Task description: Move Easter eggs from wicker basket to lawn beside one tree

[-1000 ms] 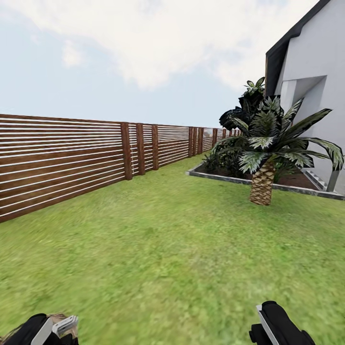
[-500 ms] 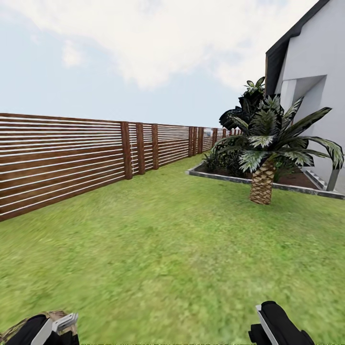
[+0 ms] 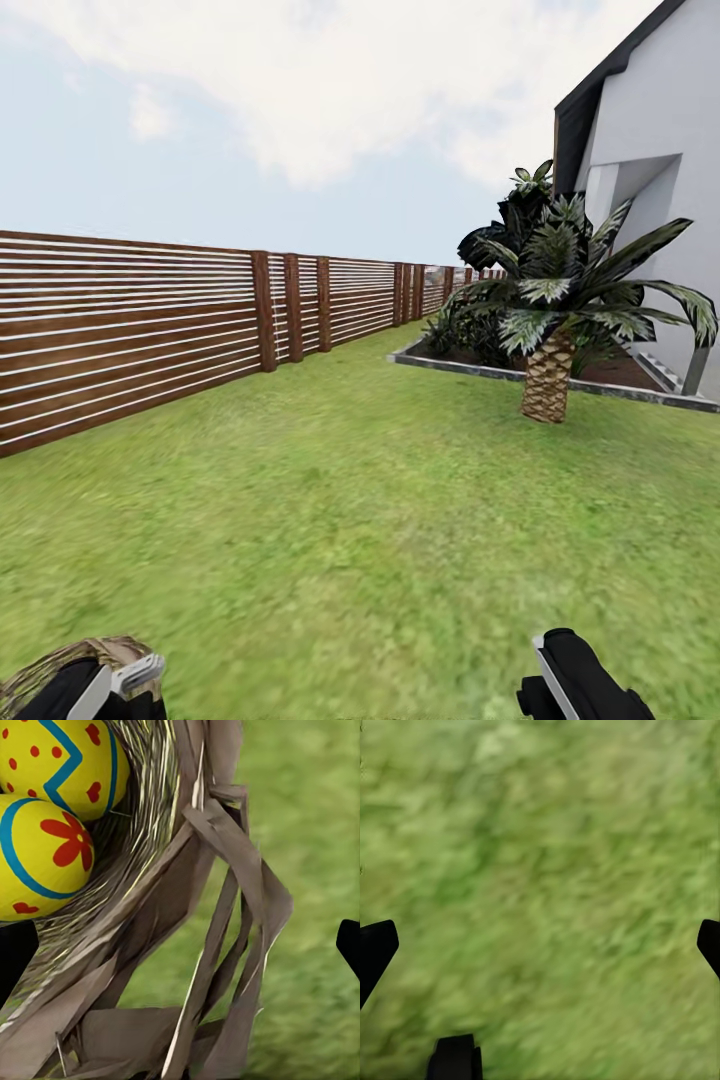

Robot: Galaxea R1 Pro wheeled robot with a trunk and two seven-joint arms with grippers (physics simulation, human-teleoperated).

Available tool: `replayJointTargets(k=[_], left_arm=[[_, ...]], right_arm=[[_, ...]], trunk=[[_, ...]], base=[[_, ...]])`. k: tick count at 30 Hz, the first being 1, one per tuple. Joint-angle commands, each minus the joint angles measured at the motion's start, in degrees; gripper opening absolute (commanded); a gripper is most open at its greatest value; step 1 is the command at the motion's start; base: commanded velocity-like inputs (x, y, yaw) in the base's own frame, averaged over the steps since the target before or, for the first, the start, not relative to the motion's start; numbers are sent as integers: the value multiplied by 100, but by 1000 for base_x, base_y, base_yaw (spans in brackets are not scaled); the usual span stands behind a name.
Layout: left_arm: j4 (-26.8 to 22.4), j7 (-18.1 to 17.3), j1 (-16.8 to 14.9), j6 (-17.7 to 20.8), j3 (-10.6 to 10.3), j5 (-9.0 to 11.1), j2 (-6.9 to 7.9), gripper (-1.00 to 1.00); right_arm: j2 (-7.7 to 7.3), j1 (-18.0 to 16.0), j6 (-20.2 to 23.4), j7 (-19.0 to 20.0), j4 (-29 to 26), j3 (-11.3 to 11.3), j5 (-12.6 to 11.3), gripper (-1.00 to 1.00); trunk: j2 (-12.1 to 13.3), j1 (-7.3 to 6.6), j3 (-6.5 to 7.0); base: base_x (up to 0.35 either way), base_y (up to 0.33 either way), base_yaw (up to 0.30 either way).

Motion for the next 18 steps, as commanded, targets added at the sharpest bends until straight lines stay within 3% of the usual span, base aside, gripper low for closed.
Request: replayJointTargets(k=[1,11,14,18], left_arm=[[-7,-2,-2,31,28,7,-7,100],[-7,-2,-2,23,23,-6,-35,100],[-7,2,-2,15,26,2,-67,100],[-26,-12,-2,-10,37,21,-63,100]], right_arm=[[6,-3,27,8,-6,6,32,100],[13,-3,27,8,-6,6,32,100],[16,-3,27,8,-6,8,32,100],[11,-3,27,8,-6,174,32,100]], trunk=[[-45,22,-25],[-446,241,-205],[-446,241,-205],[-446,241,-205]], base=[[0,0,0],[0,0,0],[0,0,0],[0,0,0]])
